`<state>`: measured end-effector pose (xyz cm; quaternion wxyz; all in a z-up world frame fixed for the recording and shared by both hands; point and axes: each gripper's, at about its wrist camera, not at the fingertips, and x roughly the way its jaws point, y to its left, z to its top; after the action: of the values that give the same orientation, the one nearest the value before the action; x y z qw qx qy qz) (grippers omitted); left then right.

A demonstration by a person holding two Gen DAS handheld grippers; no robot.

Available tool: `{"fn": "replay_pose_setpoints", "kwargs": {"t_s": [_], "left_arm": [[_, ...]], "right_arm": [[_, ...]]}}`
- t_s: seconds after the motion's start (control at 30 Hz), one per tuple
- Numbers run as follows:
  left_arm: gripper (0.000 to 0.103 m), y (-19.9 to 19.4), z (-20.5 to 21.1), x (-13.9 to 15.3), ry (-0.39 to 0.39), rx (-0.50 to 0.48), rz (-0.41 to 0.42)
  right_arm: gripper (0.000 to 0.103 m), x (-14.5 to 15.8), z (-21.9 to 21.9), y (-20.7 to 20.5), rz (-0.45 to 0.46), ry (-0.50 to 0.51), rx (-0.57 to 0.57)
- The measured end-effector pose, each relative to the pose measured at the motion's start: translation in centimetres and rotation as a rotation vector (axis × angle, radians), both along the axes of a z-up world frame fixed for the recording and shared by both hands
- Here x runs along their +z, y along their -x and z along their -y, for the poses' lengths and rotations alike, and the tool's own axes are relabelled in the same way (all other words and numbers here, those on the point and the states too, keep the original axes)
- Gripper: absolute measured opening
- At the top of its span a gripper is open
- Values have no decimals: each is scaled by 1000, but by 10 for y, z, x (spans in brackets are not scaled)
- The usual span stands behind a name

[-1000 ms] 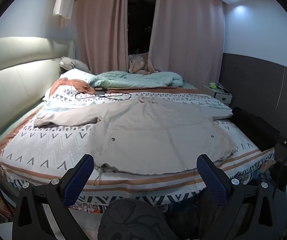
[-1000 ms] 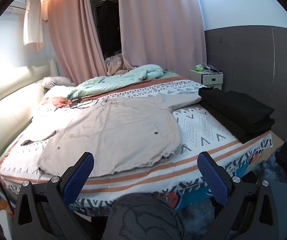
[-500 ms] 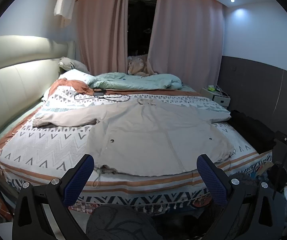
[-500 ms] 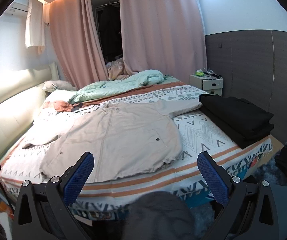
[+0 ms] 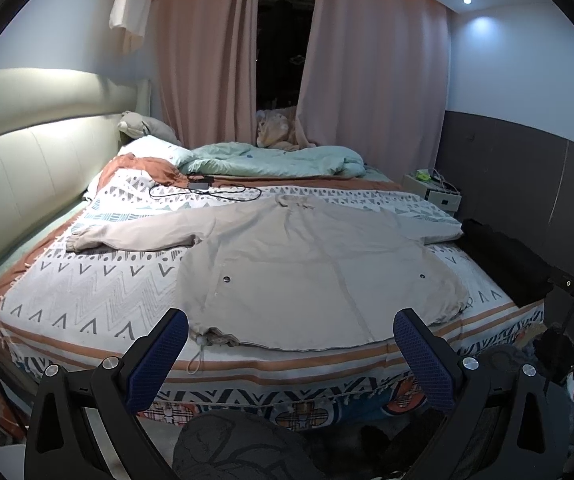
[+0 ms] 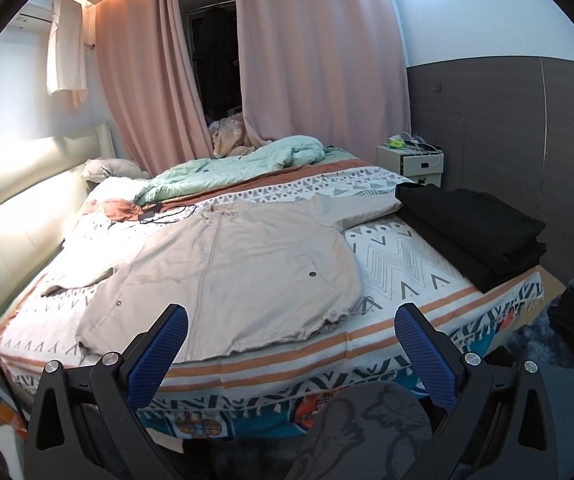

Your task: Fold large clothes

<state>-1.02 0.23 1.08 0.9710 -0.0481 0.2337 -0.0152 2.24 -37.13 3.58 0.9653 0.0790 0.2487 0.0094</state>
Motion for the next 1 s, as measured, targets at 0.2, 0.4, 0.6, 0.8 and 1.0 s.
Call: {"fn": "replay_pose_setpoints", "kwargs": {"t_s": [0.2, 0.4, 0.6, 0.8, 1.0], "left_arm": [[103, 1, 1, 6, -17, -2, 16], [103, 2, 0, 13, -26, 5, 28], [103, -2, -4, 15, -22, 6, 27], [103, 0, -7, 15, -15, 13, 30], [103, 8, -9, 14, -13, 27, 30]], "right_arm": [[103, 0, -2, -7, -3, -19, 2], [103, 6, -7, -15, 20, -9, 12], [103, 4, -10, -16, 23, -8, 18], [103, 1, -8, -16, 13, -10, 15], [103, 1, -8, -18, 17, -22, 23]]}}
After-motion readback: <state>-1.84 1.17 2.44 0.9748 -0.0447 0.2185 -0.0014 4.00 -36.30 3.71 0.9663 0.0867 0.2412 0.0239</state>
